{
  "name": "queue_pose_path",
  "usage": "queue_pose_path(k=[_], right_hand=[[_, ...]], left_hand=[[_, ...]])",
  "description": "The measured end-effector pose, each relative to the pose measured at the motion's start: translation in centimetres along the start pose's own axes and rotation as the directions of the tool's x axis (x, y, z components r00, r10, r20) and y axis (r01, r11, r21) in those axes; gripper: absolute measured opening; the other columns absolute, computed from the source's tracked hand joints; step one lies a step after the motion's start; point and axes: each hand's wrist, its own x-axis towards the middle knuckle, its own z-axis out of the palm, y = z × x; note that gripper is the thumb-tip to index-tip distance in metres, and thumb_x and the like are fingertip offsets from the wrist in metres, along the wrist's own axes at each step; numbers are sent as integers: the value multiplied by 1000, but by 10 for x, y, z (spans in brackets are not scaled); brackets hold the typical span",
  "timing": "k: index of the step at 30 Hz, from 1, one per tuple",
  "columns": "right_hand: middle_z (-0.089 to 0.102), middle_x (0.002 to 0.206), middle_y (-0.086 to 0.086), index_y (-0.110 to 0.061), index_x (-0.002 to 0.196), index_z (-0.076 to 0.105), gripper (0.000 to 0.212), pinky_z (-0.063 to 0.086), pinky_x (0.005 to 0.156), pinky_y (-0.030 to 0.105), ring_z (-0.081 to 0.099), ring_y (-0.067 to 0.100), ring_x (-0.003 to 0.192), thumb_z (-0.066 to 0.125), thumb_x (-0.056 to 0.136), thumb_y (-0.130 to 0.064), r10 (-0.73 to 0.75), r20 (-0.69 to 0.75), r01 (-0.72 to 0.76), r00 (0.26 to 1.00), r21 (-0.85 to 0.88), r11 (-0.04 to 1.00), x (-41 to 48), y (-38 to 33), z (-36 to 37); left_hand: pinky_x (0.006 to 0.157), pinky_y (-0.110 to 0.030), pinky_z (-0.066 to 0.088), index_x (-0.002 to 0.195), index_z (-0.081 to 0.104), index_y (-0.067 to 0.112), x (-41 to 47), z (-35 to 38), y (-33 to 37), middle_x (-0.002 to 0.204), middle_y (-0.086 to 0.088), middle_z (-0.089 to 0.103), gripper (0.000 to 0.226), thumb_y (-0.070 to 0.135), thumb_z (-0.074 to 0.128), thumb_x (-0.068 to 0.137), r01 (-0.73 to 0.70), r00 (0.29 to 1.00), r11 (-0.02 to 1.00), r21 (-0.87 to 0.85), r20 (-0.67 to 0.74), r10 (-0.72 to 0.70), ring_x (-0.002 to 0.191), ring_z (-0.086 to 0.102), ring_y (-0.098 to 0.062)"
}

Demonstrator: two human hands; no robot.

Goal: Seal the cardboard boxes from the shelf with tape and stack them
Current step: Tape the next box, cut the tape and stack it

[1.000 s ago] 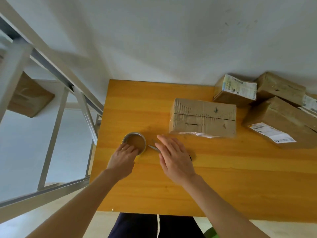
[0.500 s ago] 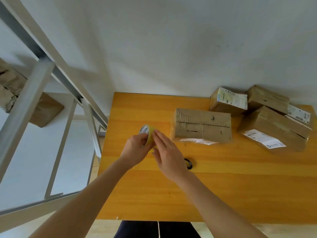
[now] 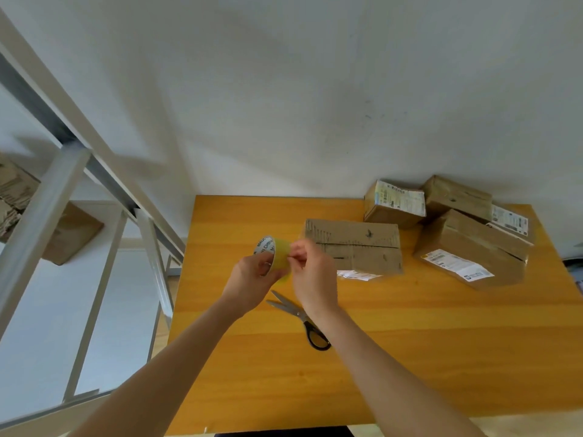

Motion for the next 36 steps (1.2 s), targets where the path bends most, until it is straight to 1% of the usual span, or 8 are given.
queue_pose_path(k=[7, 10, 13, 18, 24, 29, 32, 36], right_hand=[[59, 89, -8, -17, 101, 58, 16, 48, 71, 14, 59, 9, 84, 69, 89, -13, 167, 231, -196, 958, 106, 975, 16, -1, -11], [64, 89, -3, -18, 101, 58, 26, 48, 67, 15, 60, 9, 79, 75, 83, -10, 201, 306, -252, 931, 138, 958, 21, 1, -17], [69, 86, 1, -17, 101, 60, 28, 51, 65, 17, 63, 8, 74, 76, 81, -5, 214, 355, -299, 910, 203, 933, 23, 6, -25], [70, 86, 1, -15, 99, 54, 25, 52, 65, 16, 64, 8, 76, 72, 85, -5, 218, 417, -325, 883, 206, 923, 28, 10, -37], [70, 88, 6, -15, 93, 41, 33, 56, 72, 24, 66, 14, 81, 69, 86, 2, 278, 507, -463, 816, 285, 839, 30, 13, -44], [70, 90, 14, -5, 105, 54, 19, 55, 87, 40, 66, 22, 84, 62, 89, 3, 322, 500, -526, 804, 346, 777, 23, 17, -38], [69, 92, 13, -8, 100, 69, 19, 55, 86, 39, 64, 20, 83, 74, 84, -17, 317, 505, -466, 803, 199, 862, 25, 13, -33], [72, 94, 14, -13, 86, 73, 3, 58, 79, 37, 65, 20, 82, 75, 84, -14, 314, 450, -429, 836, 179, 886, 33, 10, -31]], left_hand=[[53, -30, 34, 84, 68, 11, 3, -5, 0, 61, -1, 59, 14, 24, 70, 86, -54, 999, 995, 84, 10, 53, 52, 44, -13], [61, -40, 43, 90, 69, 8, 4, -8, -1, 74, -7, 67, 16, 24, 69, 87, -59, 996, 993, 99, 69, 52, 66, 56, -24], [63, -34, 45, 91, 71, 12, 3, -9, -4, 76, 0, 68, 10, 21, 70, 86, -65, 992, 995, 73, 110, 57, 65, 57, -13], [73, -35, 52, 97, 70, 14, 3, -8, -2, 86, 0, 73, 12, 17, 70, 86, -45, 975, 999, -8, 216, 45, 79, 68, -16], [55, -32, 27, 81, 64, 0, 8, -14, -7, 62, -6, 41, 30, 29, 64, 90, -63, 952, 981, 182, 307, 4, 55, 33, -14], [56, -32, 29, 77, 62, 1, 10, -19, -16, 61, -5, 45, 29, 27, 63, 90, -101, 952, 968, 230, 303, 27, 55, 36, -14], [57, -32, 29, 79, 63, 6, 9, -17, -17, 64, -7, 50, 25, 28, 61, 92, -126, 949, 963, 237, 310, 47, 57, 37, -14], [54, -21, 33, 84, 59, 24, 7, -18, -11, 65, 14, 52, 11, 26, 58, 95, -167, 949, 980, 105, 287, 131, 56, 44, -3]])
